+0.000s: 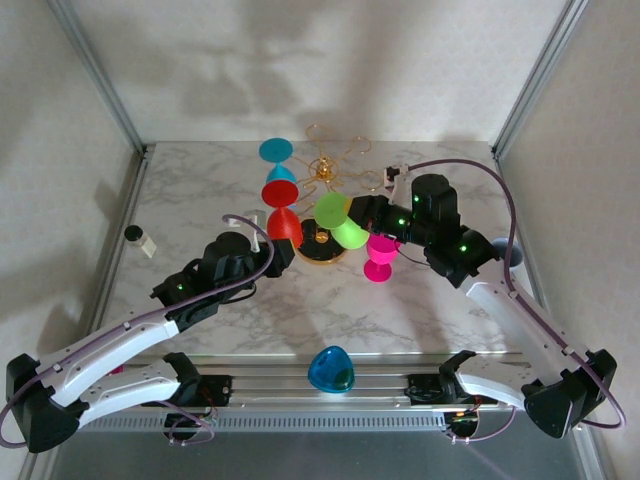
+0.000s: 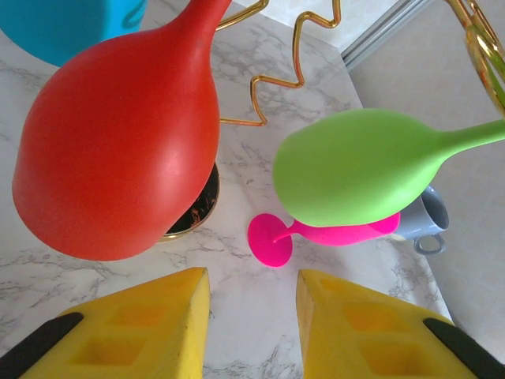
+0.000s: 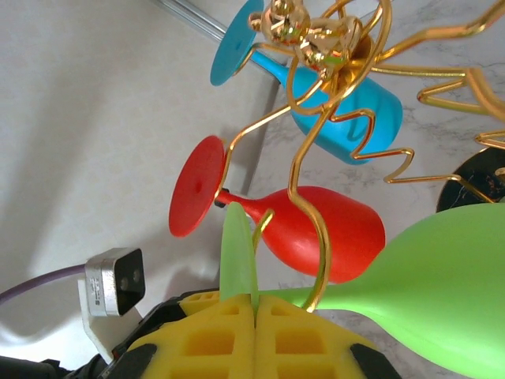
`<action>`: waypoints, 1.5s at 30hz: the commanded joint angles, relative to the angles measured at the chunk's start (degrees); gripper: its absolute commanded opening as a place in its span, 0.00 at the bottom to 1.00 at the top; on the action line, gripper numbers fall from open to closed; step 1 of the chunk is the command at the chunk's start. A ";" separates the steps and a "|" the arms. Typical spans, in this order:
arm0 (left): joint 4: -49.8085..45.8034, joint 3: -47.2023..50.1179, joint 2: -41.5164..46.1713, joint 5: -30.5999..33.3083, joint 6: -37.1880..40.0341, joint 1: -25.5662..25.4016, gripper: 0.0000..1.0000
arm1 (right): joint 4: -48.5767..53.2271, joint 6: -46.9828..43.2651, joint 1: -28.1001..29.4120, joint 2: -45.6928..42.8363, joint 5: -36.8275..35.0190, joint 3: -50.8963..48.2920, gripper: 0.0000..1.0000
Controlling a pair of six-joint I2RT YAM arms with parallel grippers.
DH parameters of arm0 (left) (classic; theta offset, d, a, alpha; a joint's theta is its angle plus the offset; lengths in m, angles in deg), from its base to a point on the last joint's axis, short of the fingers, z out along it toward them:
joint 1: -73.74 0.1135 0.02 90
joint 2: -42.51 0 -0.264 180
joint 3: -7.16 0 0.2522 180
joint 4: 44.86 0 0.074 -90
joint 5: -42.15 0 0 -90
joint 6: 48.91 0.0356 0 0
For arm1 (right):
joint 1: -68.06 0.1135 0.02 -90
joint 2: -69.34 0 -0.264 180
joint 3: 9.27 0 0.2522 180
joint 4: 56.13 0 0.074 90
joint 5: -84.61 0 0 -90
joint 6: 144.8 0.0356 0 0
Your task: Take the wine glass off the wine glass rack
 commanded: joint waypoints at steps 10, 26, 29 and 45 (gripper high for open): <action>1.45 0.67 1.06 -0.44 -0.23 0.50 0.35 | -4.38 1.17 -0.24 1.55 3.24 0.36 0.00; 1.48 0.47 1.06 -0.31 0.03 0.58 0.35 | -5.77 1.93 -0.22 3.27 3.61 2.19 0.00; 1.45 0.53 1.15 -0.31 0.05 0.59 0.35 | -5.90 2.08 -0.27 3.48 3.38 2.59 0.00; 1.56 0.56 1.41 -0.14 -0.15 0.59 0.35 | -7.31 2.53 -0.23 5.50 4.61 4.65 0.00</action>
